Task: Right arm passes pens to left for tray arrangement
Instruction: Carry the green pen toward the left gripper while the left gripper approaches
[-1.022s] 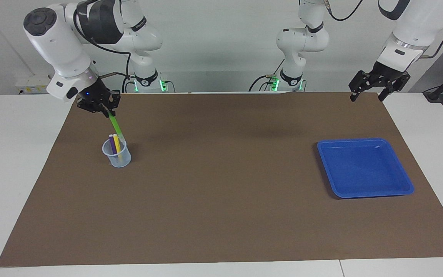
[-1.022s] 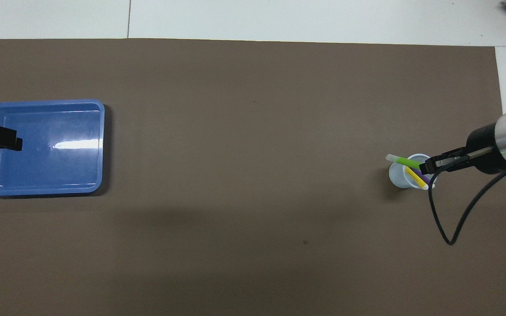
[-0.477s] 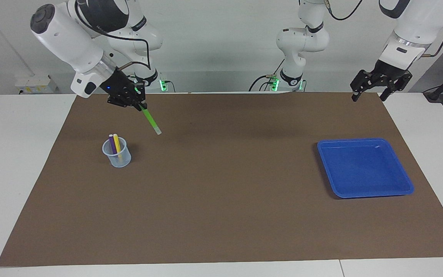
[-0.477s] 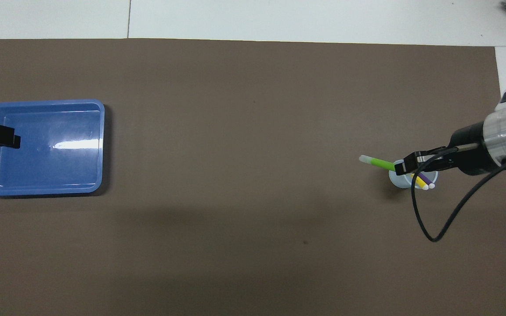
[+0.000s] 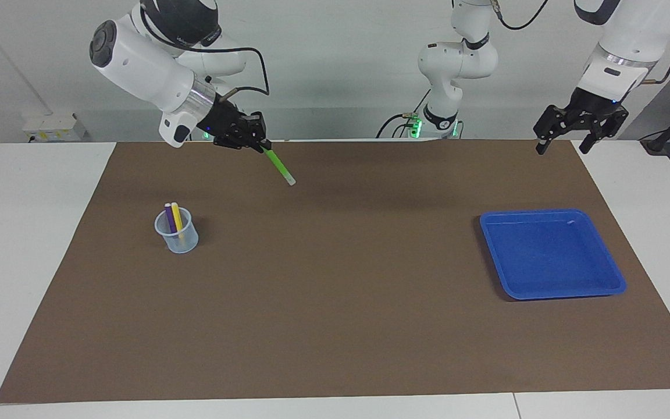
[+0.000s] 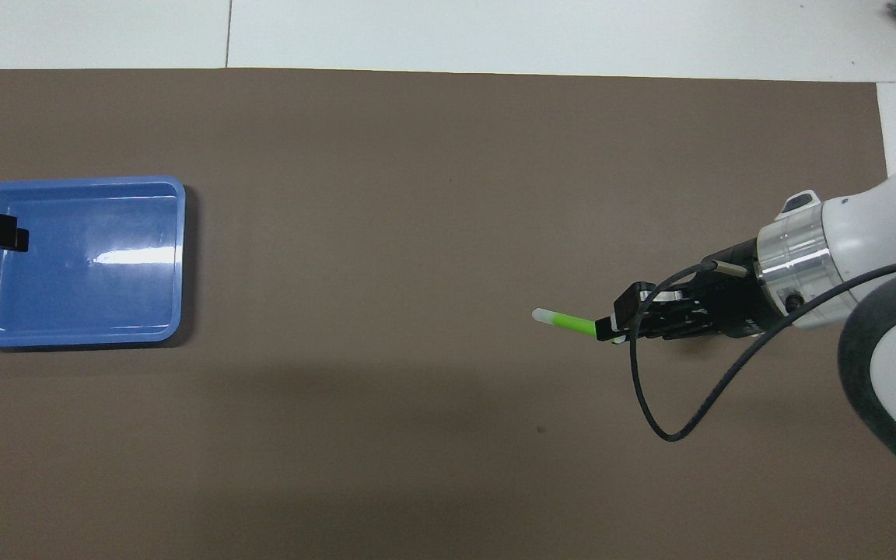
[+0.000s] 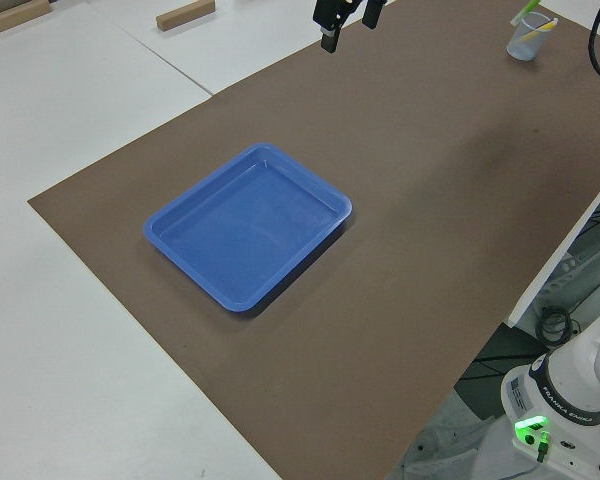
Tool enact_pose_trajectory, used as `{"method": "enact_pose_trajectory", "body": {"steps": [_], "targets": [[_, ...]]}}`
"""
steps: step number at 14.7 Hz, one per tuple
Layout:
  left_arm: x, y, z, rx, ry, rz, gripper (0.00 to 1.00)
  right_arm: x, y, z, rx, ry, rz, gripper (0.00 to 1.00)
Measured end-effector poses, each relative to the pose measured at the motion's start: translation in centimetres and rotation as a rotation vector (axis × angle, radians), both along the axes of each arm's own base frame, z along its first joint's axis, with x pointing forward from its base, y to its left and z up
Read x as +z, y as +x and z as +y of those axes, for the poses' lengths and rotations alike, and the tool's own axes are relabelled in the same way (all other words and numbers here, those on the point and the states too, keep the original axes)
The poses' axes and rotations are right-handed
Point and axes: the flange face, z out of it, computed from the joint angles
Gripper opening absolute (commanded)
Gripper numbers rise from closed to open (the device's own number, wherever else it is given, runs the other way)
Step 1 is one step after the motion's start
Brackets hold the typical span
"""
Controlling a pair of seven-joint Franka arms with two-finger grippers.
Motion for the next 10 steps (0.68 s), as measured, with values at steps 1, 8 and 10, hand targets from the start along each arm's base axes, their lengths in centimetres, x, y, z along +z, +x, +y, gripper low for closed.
{"method": "enact_pose_trajectory", "body": {"steps": [1,8,10], "targets": [[-0.3,-0.1,0.0,0.012,-0.001,0.007,1.0,-0.2,-0.2,0.4,0.0,0.02,0.01,0.0],[-4.1,-2.2,-1.3,0.298,-0.033,0.023,1.0,-0.5,-1.5,6.7,0.026,0.048,-0.027,0.0],[-4.1,-2.7,-2.8,0.401,-0.04,0.034,1.0,-0.7,-2.2,9.2,0.02,0.053,-0.039,0.0]]}}
